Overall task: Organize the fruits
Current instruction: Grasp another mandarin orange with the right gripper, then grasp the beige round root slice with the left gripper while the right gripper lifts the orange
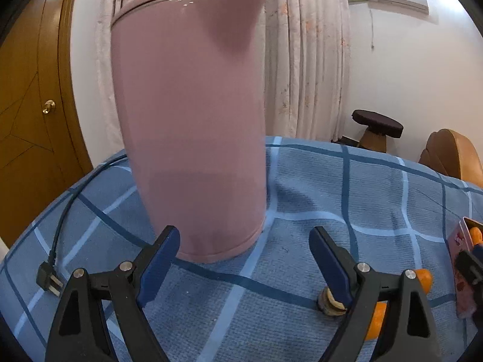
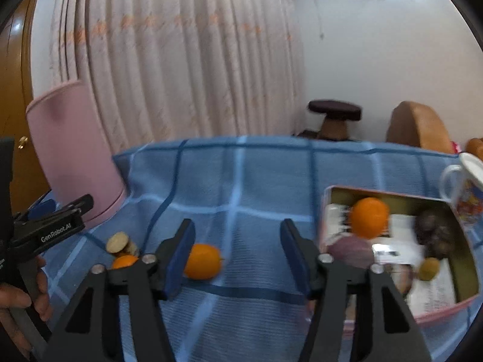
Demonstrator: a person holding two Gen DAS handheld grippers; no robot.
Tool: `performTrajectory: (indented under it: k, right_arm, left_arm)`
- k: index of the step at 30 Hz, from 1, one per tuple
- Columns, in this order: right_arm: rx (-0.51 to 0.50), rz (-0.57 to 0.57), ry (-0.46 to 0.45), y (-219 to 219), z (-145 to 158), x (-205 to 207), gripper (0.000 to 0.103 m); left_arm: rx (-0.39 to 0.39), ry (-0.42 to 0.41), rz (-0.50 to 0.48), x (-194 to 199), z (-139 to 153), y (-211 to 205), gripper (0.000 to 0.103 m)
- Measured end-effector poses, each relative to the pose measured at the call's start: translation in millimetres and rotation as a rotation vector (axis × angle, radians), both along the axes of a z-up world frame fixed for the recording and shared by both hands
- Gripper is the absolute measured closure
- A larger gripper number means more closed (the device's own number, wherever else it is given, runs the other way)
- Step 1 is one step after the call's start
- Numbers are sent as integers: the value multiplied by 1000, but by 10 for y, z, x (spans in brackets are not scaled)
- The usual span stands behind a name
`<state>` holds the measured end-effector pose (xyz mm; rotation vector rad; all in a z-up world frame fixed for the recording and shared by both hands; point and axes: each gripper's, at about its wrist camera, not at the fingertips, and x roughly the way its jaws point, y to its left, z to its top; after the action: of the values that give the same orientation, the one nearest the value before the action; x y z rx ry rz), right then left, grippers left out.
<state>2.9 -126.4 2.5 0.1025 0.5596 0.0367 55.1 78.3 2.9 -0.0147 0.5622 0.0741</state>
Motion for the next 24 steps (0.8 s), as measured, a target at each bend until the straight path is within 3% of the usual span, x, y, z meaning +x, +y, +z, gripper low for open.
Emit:
performTrajectory:
  k: [7, 14, 16, 19, 24]
  right_arm:
    - [-20, 67, 124, 183, -144, 269, 57]
    - [-7, 61, 261, 243, -343, 501, 55]
    - [-6, 63, 304, 263, -402, 538, 54]
    - [4, 70, 295, 263, -386, 503, 56]
    - [22, 71, 277, 257, -364, 411, 61]
  left_arm:
    - [39, 19, -48, -23, 41, -103, 15]
    - [85, 62, -34, 42, 10, -29, 15]
    - [74, 70, -20, 60, 11, 42, 15]
    - [25, 78, -6, 78, 18, 135, 15]
    - [-45, 105, -87, 87, -13, 89, 15]
